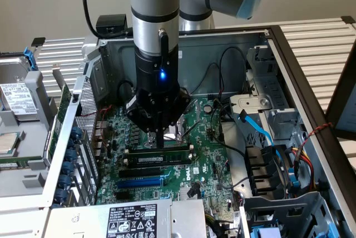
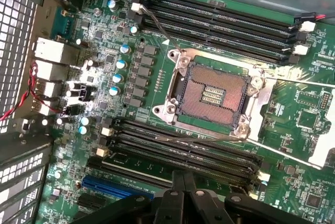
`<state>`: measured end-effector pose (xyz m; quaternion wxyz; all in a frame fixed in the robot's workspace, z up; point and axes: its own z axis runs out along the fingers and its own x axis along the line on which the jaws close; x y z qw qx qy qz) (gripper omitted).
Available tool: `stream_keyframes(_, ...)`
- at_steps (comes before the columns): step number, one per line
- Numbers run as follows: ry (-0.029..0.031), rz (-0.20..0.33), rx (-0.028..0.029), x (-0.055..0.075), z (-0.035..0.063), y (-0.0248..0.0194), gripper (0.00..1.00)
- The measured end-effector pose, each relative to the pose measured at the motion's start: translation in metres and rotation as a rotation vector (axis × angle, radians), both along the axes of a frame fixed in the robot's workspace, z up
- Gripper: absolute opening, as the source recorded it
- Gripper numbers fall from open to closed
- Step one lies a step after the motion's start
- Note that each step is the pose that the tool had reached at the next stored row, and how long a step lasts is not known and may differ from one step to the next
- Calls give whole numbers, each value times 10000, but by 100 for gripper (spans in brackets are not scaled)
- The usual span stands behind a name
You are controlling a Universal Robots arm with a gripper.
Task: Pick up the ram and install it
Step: 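Press down the ram until it locks into place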
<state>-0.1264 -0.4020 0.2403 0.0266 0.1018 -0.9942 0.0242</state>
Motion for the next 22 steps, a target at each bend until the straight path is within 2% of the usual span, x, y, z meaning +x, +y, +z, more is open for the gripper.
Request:
stream_keyframes(13, 0, -1555, 0, 0, 0, 0, 11)
stream_keyframes(22, -4, -1618, 0, 0, 0, 0, 11)
